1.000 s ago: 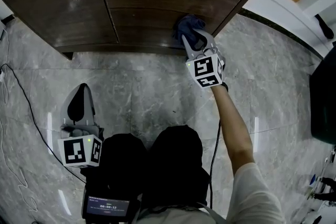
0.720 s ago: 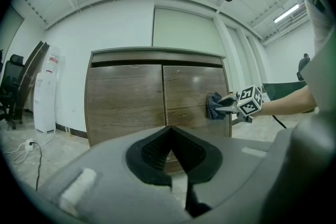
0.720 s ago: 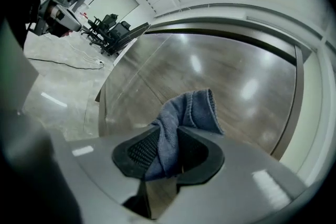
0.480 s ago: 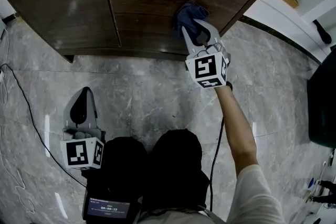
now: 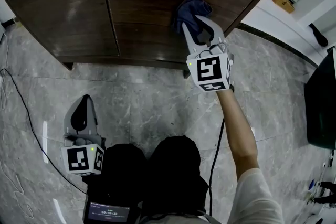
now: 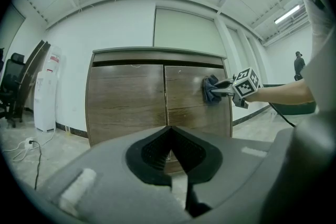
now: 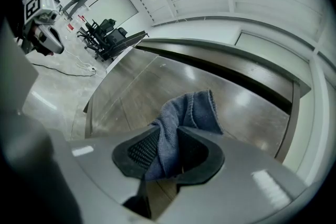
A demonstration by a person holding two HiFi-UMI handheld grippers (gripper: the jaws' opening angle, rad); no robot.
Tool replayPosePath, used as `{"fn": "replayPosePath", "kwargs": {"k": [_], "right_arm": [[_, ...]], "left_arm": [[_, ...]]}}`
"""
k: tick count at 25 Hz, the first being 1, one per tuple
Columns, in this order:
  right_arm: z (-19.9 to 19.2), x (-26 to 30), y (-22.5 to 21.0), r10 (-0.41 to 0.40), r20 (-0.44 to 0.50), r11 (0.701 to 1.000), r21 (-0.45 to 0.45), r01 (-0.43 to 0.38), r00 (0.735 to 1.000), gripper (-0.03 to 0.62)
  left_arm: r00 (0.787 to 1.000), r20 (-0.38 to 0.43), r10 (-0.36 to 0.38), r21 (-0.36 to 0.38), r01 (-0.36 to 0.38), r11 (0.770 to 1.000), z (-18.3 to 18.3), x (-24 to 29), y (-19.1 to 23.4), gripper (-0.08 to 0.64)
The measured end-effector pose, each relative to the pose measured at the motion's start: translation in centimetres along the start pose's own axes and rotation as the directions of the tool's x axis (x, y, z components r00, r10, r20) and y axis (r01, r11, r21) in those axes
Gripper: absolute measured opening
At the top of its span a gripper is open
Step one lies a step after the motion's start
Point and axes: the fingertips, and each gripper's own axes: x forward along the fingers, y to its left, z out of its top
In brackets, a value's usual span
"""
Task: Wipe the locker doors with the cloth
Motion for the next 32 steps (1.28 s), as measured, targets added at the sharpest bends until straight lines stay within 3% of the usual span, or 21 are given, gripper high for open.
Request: {"fn": "replayPosePath", "kwargs": {"k": [18, 32], "right_arm": [[5.9, 0.5, -3.6, -0.057, 0.076, 0.998, -0.007, 0.057, 0.996, 0.105], [2.6, 1.9, 1.7, 0.011, 0.028, 1.0, 0.025, -0.011, 1.0, 0.104]], "left_arm": [[1.0, 0.006, -0.002, -0.016, 0.002, 1.0, 0.0, -0.1, -0.3, 0.003], [1.0, 0.0, 0.007, -0.016, -0.007, 1.0, -0.3, -0.3, 0.4, 0.003]]}}
